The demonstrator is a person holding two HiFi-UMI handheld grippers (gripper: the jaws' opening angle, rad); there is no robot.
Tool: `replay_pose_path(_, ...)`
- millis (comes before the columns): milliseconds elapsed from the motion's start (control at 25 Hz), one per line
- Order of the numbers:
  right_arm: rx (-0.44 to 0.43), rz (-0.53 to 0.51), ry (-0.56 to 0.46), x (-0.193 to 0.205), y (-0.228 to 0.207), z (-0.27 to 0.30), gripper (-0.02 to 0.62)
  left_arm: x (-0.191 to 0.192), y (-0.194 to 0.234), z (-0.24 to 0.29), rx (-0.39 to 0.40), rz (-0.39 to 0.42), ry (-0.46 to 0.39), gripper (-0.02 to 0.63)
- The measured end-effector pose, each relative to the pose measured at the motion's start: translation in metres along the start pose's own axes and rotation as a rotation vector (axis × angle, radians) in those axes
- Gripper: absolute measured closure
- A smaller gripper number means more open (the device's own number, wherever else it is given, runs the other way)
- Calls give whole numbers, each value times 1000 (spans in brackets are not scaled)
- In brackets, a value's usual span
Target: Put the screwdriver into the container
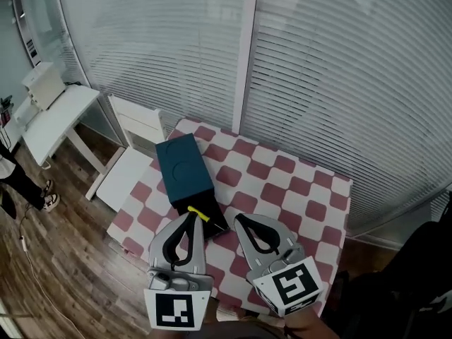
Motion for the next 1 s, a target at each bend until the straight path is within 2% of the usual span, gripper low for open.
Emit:
replay_pose_path(160,77,-47,-100,-29,-15,-38,571,-27,-33,-7,20,44,-64,606)
replay_pose_path(320,124,-76,-163,-49,-27,-67,571,-45,-57,-14,28,43,-120,606)
replay_pose_path(560,159,-94,-187,-55,-33,-92,572,-53,-83,-18,51,83,-143,606)
replay_pose_path(720,171,-91,-214,-59,-33,-98,572,-57,-88,-19,53,88,-155,606)
replay_pose_path(1000,185,-102,-196,-57,-31,-104,572,-58,-92,-23,59,97,-149,606)
Point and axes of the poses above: the fingertips, and each gripper's own axes: z forward along the fingers, y to its left, x out of its underside, the point moved 7 cm from there along -z, backward along the fingers, and after that the axes turned 14 degrees about -z, right-handed, at the moved point
